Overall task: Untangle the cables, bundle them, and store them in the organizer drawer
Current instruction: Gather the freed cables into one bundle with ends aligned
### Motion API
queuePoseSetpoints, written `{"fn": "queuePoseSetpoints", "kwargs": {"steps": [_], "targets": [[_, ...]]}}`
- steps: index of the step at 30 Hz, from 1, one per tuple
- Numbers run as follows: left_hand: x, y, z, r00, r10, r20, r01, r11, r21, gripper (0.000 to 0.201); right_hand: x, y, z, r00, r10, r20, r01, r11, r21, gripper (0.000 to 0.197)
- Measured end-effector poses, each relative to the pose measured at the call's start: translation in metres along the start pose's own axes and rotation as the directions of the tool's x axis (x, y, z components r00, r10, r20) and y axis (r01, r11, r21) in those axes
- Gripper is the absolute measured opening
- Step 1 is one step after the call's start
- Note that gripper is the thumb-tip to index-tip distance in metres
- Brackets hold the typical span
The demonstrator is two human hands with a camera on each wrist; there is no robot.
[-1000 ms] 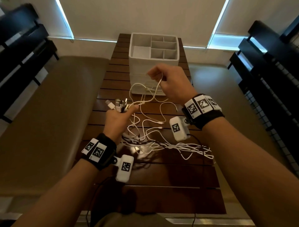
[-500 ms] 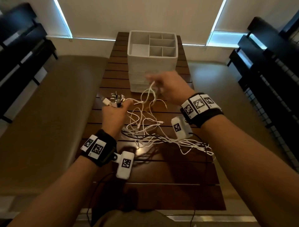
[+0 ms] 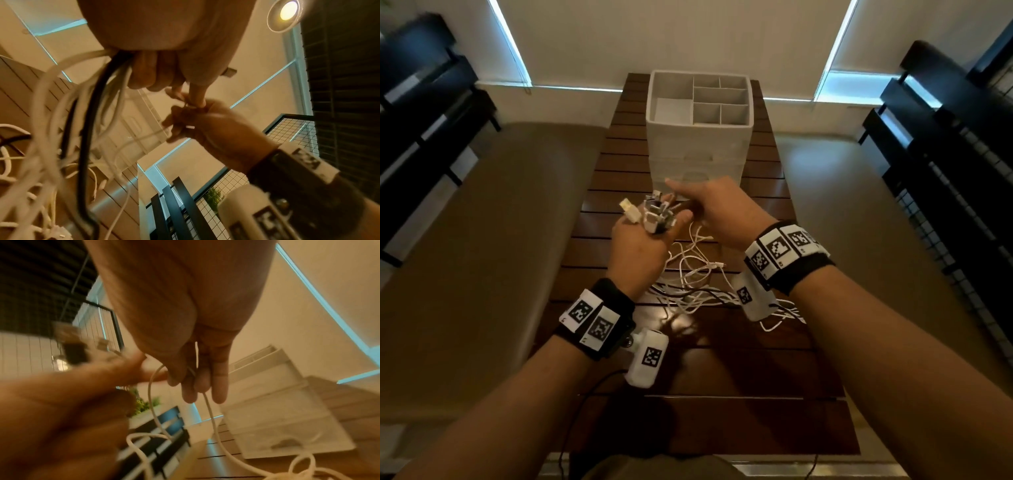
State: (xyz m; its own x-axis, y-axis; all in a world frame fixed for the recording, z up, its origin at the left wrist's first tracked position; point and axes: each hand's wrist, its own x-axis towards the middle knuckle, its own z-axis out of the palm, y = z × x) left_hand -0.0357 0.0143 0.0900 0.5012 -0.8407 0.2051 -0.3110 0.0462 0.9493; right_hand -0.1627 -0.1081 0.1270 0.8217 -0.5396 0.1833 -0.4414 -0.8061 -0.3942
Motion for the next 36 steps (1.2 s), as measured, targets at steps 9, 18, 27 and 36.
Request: {"fn": "queuePoseSetpoints", "kwargs": {"steps": [9, 18, 27, 36], "targets": [[0.002, -0.003, -0.016, 0.961, -0.127, -0.245, 0.063, 0.966, -0.251, 0.039, 0.001, 0.044, 0.008, 0.947, 0.318, -0.055, -0.317, 0.948, 0.03, 0.017], [0.003, -0.014, -0.019, 0.874, -0.343, -0.343, 0.156, 0.869, -0.47, 0.024, -0.001, 0.058, 0.015, 0.932, 0.362, 0.01, -0.361, 0.926, 0.112, 0.024], [0.006, -0.024, -0.013, 0.891, -0.388, -0.236, 0.325, 0.907, -0.267, 0.017, 0.003, 0.058, 0.014, 0.889, 0.455, -0.054, -0.44, 0.881, 0.176, 0.02], [0.002, -0.009, -0.011, 0.902, -0.144, -0.407, 0.033, 0.963, -0.268, 0.027, -0.009, 0.053, 0.011, 0.922, 0.375, -0.098, -0.387, 0.89, -0.241, 0.03]]}}
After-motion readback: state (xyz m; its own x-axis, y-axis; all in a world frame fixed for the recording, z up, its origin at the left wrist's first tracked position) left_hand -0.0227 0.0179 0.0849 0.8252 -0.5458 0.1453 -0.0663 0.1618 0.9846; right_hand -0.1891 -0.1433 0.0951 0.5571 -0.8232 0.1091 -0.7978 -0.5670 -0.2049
